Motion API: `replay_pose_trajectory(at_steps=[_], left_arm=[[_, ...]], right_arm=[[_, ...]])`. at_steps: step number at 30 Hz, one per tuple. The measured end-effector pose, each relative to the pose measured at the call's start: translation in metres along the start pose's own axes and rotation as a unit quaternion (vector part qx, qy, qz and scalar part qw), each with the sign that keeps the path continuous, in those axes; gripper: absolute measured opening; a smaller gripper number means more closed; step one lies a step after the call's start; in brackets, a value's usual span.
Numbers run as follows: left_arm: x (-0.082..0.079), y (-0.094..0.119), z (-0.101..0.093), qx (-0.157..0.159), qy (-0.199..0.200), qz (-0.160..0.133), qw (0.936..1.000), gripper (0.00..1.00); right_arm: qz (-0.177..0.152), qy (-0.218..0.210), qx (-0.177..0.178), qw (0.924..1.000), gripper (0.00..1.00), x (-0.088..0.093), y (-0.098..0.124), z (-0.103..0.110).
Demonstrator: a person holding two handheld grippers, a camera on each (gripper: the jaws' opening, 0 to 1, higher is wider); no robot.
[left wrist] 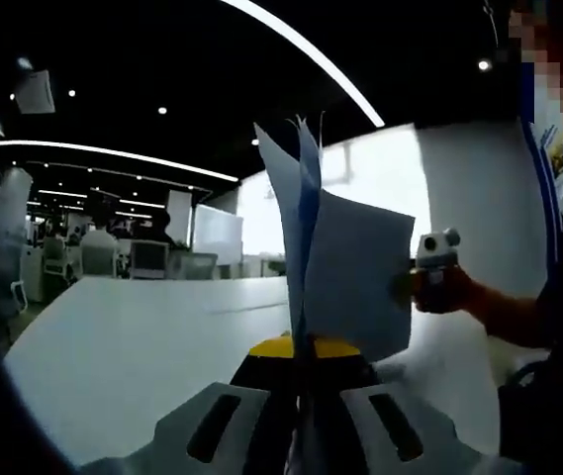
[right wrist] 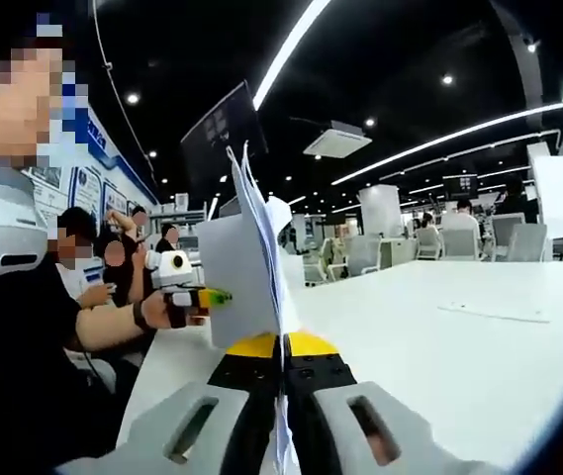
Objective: Organize the stack of printing papers by aligning and flattening the scattered papers on the table
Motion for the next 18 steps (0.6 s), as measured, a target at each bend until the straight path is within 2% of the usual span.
replay_pose_trajectory(at_steps=[12,18], left_arm=[[-0.023,0.002,-0.008,0.019,0.031,-0.009,0.9993,0.06],[-0.024,0.004,-0.008,0.017,0.08,0.0,0.9967,0.06]], right_arm=[[-0.001,-0.037,-0.002,0.9993,0.0,-0.006,0.006,0.007],[0.009,-0.099,0.006,0.995,0.0,-0.005,0.008,0.008]])
Point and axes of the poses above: the point that each gripper's makers call its tool centre point, and the gripper's own axes: y roughly backward along the fingers, z roughly to its left, x roughly out of its underside, the point moved 2 cm from there along y, roughly backward along the fingers, and after that the axes turned 11 degrees about -y, right-handed, at the moved point
